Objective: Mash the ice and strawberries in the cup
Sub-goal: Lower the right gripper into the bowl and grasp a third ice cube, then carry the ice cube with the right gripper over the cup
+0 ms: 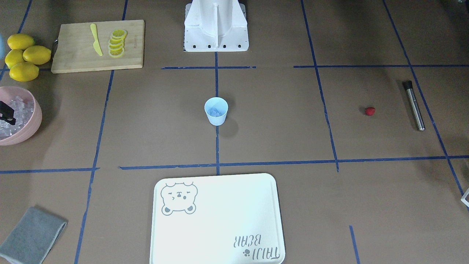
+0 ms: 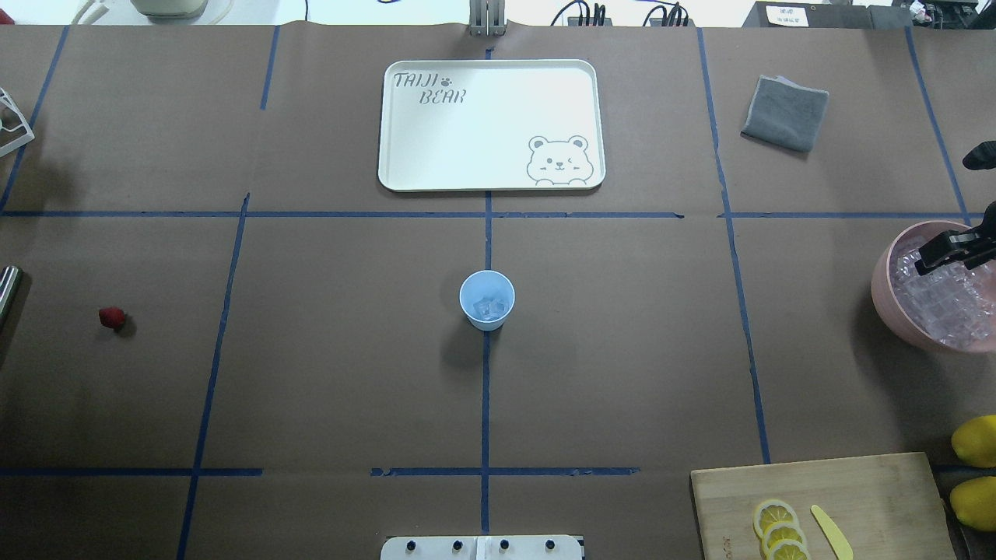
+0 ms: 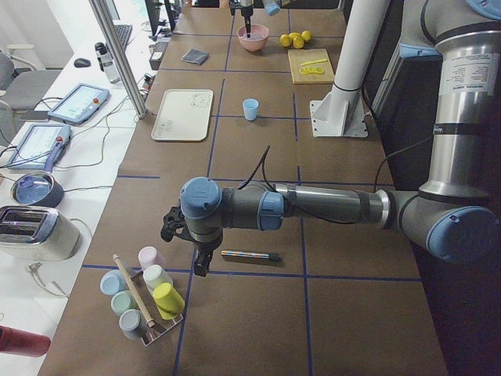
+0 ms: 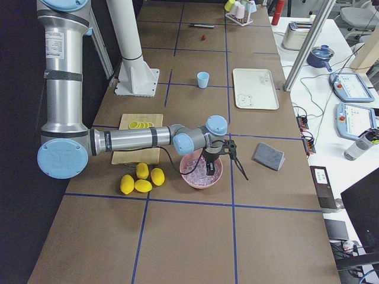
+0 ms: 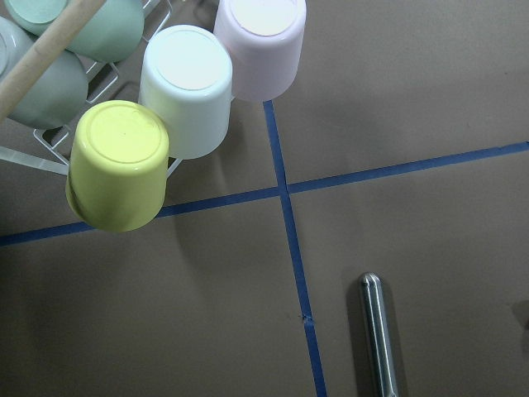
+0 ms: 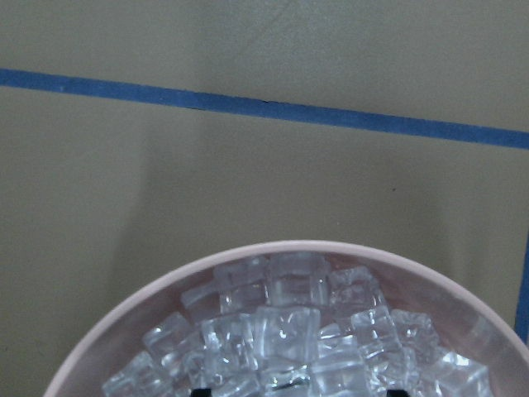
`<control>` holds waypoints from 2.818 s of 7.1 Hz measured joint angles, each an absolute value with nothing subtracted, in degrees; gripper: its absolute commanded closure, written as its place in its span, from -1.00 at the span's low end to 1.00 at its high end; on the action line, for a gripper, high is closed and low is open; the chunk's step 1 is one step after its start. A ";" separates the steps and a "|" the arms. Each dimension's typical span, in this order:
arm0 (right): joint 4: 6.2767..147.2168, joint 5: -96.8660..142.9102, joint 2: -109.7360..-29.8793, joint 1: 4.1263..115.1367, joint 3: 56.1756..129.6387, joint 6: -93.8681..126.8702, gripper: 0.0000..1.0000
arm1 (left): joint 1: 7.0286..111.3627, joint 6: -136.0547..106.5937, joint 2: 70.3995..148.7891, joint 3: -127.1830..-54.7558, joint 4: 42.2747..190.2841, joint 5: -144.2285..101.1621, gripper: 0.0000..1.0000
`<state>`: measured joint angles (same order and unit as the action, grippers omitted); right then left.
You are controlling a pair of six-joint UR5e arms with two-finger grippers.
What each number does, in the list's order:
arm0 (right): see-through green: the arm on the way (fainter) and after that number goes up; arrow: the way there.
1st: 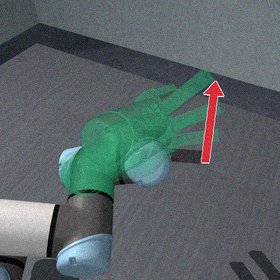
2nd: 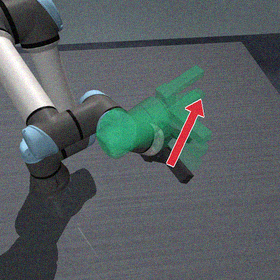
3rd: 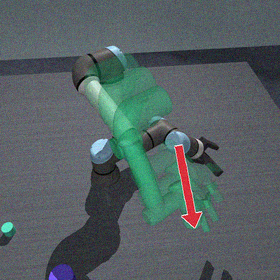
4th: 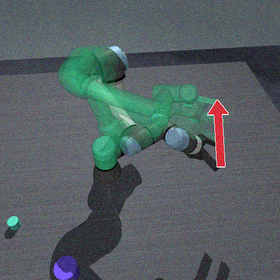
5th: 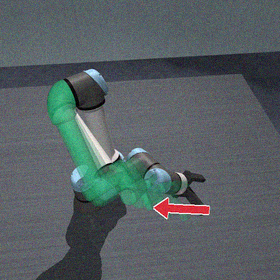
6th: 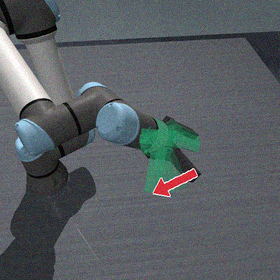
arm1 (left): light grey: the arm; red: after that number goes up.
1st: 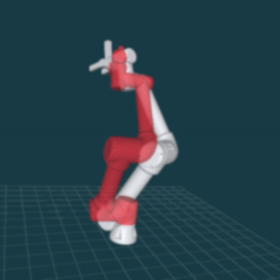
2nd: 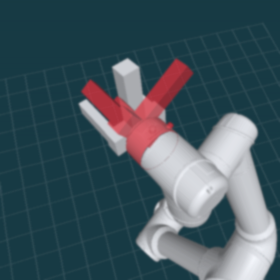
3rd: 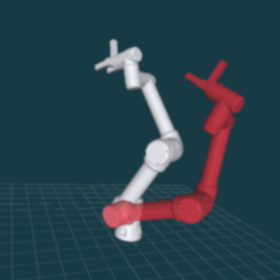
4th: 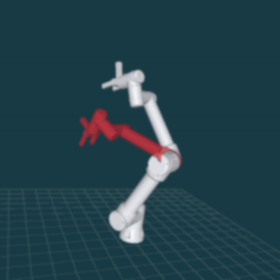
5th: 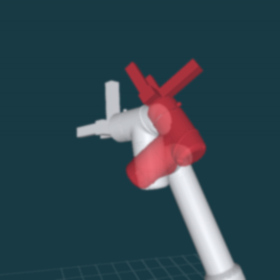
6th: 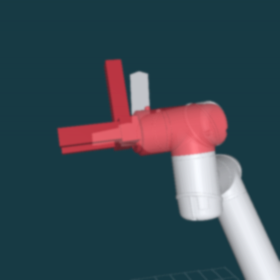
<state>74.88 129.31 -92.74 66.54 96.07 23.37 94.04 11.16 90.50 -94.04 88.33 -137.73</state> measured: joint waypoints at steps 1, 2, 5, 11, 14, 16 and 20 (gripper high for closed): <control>74.88 129.27 -92.78 66.54 96.03 23.34 -0.31 | 94.04 11.16 90.51 -94.04 88.33 -137.73 -1.00; 74.88 129.23 -92.80 66.45 95.97 23.36 -0.31 | 94.04 11.16 90.52 -94.04 88.33 -137.72 -1.00; 74.88 129.14 -92.79 65.89 95.84 23.38 -0.31 | 94.04 11.16 90.58 -93.97 88.33 -137.72 -1.00; 74.88 127.65 -92.74 65.71 96.15 22.42 1.00 | 94.04 11.16 90.70 -94.04 88.33 -137.73 -1.00; 75.95 127.44 -93.47 67.11 99.95 21.91 1.00 | 94.04 11.16 90.70 -94.04 88.33 -137.72 -1.00; 82.59 127.70 -93.29 68.47 107.50 22.06 1.00 | 94.04 11.16 90.70 -94.03 88.33 -137.72 -1.00; 97.27 127.70 -77.21 61.85 115.13 32.71 1.00 | 94.04 11.18 90.63 -93.56 88.33 -137.72 -1.00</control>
<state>97.27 127.70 -77.21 61.85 115.13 32.71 94.04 11.18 90.63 -93.56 88.33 -137.72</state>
